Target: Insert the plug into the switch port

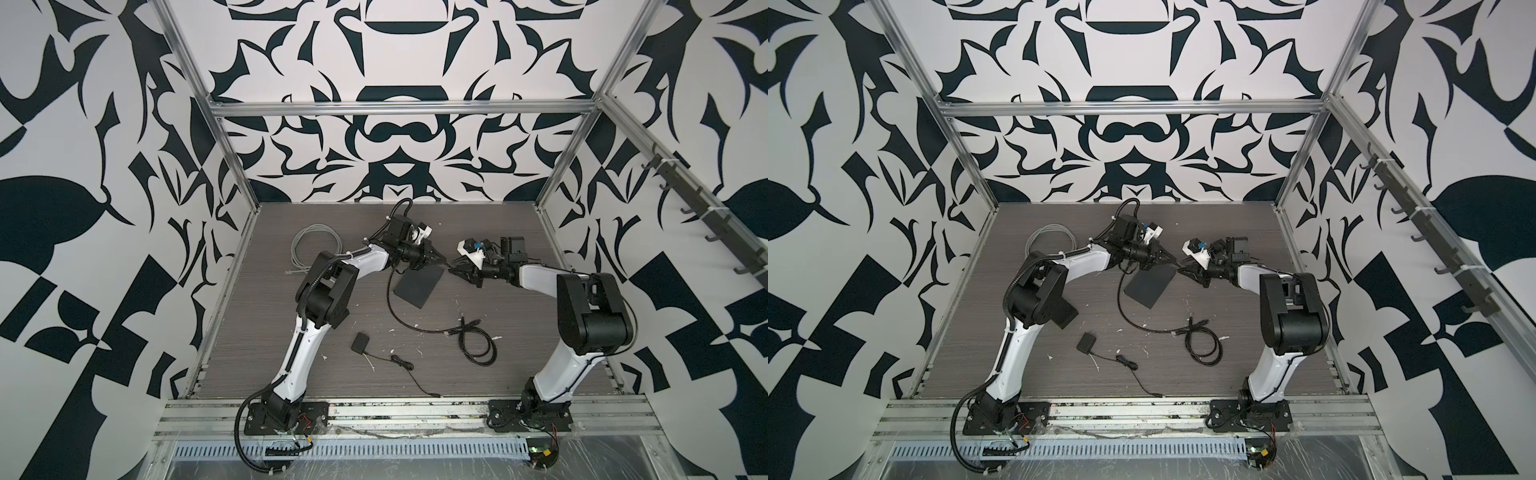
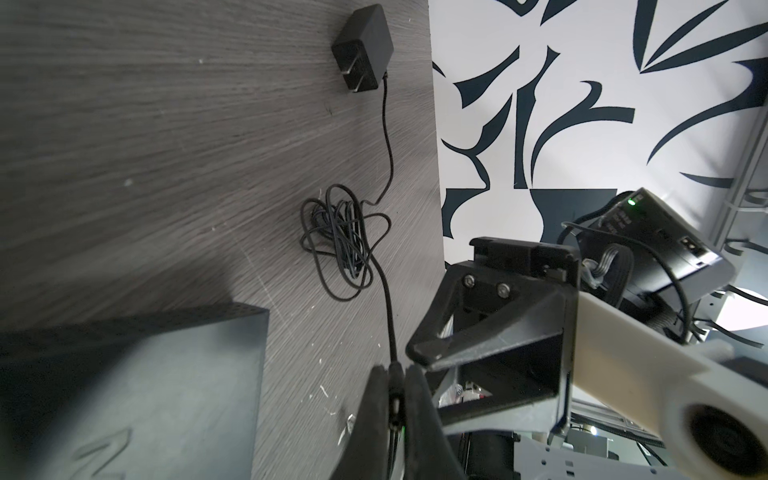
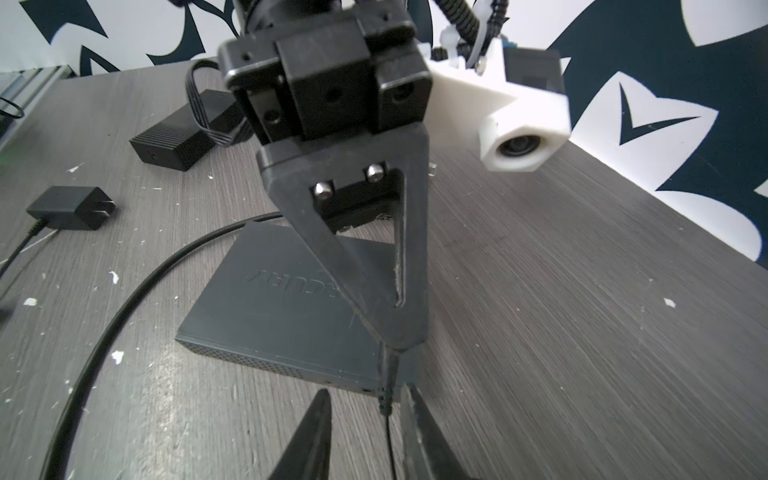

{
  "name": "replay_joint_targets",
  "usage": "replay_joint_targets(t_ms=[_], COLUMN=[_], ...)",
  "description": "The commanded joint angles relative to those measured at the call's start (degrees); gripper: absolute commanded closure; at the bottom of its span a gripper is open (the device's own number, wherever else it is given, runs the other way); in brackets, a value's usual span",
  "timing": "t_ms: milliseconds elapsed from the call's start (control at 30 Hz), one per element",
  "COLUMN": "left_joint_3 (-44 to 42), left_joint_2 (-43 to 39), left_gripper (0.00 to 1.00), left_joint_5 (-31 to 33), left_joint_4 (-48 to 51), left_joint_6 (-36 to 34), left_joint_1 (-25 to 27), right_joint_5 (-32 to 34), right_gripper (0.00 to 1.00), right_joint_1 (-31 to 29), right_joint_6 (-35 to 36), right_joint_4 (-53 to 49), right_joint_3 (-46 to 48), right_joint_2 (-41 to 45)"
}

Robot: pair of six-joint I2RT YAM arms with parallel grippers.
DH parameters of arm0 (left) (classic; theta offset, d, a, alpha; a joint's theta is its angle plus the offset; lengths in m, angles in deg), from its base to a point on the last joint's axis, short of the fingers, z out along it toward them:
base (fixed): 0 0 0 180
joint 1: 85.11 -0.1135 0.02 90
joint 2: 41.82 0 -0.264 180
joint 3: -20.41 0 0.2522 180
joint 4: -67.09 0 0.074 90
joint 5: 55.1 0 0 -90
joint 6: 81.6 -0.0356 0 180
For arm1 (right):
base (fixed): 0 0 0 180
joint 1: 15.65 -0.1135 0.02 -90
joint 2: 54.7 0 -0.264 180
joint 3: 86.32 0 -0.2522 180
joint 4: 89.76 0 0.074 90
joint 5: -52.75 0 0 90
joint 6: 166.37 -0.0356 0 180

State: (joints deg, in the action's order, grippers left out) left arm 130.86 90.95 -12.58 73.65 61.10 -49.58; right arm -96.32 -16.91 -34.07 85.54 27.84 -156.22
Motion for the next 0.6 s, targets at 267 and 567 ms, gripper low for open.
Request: replay_joint_targets(t_ms=[267,567], left_joint_3=[-1.71,-1.74], left_joint_2=[-0.63,-0.61], left_gripper=[0.94,0.94], left_joint_5=[-1.91,-1.66], left_joint_4=[-2.96,-2.95], left_joint_6=[1.26,1.39], left_joint_1=[-0.28,-0.25], right_joint_5=[-1.99,-3.5], right_gripper=[0.72,0.74], right_joint_1=[-0.1,-0.15], right_joint_6=[-3.91,-1.54], right_joint_4=[5.77,2.5], right_joint_3=[-1.75,-2.55], right_joint_2=[-1.62,-2.26])
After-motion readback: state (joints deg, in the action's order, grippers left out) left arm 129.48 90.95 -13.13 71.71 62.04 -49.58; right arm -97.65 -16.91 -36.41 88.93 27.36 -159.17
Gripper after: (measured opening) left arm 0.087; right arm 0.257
